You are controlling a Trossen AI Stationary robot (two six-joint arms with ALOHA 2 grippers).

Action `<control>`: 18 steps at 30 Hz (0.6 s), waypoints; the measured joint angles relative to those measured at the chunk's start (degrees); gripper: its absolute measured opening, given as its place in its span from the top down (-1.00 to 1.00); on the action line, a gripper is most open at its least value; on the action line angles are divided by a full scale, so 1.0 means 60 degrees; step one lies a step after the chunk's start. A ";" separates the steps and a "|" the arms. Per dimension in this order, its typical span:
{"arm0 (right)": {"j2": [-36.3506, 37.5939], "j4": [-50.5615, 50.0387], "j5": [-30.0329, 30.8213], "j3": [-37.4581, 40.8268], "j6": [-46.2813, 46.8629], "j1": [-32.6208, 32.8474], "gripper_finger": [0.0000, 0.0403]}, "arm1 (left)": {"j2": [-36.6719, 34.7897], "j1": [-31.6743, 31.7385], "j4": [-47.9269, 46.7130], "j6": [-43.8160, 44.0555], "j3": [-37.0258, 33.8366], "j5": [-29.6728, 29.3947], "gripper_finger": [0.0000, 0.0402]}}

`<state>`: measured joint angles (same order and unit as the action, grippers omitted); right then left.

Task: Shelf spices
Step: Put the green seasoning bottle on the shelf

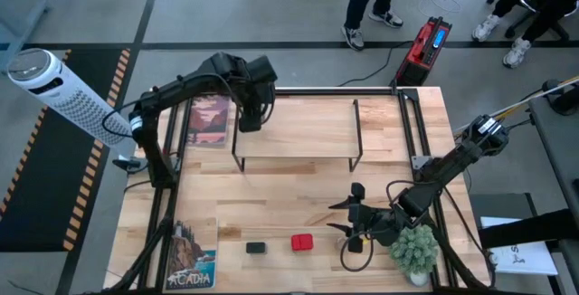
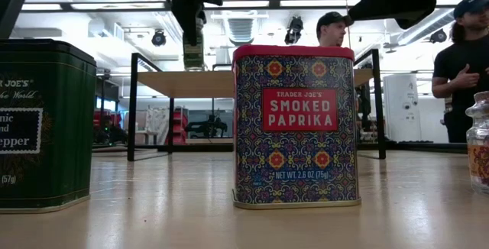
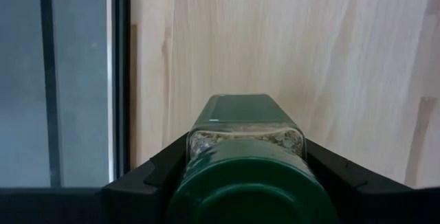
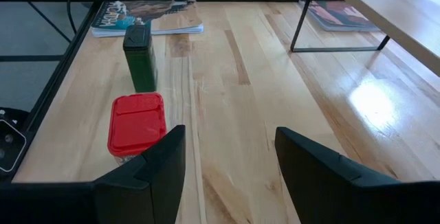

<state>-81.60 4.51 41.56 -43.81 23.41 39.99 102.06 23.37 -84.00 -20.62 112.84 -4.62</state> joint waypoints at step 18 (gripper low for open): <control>-0.0004 0.0000 -0.0004 0.0000 0.0009 0.0000 0.01 | 0.0033 0.0754 0.0239 -0.0721 -0.0363 0.1175 0.03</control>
<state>-81.62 4.51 41.54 -43.81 23.46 39.99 102.26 27.90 -82.56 -24.95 110.66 2.44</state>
